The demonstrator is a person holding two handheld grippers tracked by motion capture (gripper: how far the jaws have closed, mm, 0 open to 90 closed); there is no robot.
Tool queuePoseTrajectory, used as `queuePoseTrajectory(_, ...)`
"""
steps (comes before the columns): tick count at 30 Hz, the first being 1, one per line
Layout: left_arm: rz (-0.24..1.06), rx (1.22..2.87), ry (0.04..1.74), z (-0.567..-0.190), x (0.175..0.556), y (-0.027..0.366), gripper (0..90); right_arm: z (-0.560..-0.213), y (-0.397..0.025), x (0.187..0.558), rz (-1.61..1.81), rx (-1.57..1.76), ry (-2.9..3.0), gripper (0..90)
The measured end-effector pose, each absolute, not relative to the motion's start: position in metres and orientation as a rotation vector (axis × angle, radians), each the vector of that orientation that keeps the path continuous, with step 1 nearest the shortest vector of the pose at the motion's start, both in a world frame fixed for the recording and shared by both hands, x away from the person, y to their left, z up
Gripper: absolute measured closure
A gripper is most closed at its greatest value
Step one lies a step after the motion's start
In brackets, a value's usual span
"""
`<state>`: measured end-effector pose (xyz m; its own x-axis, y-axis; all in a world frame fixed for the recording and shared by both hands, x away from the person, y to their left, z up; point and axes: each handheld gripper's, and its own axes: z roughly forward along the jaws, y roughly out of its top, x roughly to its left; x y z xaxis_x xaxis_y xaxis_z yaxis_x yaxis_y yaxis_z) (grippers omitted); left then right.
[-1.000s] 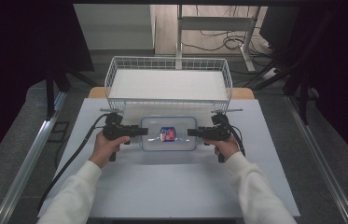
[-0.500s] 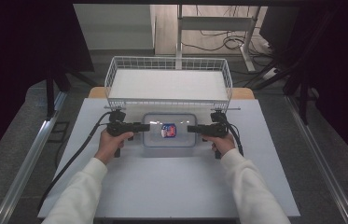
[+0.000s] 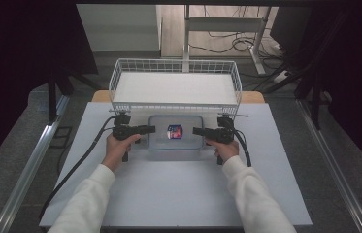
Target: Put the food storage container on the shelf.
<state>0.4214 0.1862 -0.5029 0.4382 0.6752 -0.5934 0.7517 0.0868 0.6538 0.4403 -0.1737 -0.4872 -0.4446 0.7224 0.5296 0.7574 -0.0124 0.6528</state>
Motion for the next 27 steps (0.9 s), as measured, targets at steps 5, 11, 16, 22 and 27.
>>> queuePoseTrajectory(5,-0.090,1.616,1.269,-0.503,0.422,0.186,46.7,-0.488,-0.171,0.439,-1.482,-1.644,-2.179,36.7)
queuePoseTrajectory(11,-0.026,1.624,1.252,-0.493,0.410,0.183,37.4,-0.482,-0.170,0.428,-1.528,-1.684,-2.239,29.9)
queuePoseTrajectory(16,0.086,1.717,1.176,-0.476,0.390,0.186,33.7,-0.465,-0.173,0.402,-1.544,-1.629,-2.489,33.5)
queuePoseTrajectory(22,0.165,1.828,1.069,-0.465,0.336,0.184,28.6,-0.456,-0.169,0.354,-1.503,-1.407,-2.796,55.2)
queuePoseTrajectory(27,0.173,1.880,1.031,-0.474,0.305,0.184,27.4,-0.463,-0.157,0.329,-1.457,-1.200,-2.914,76.4)
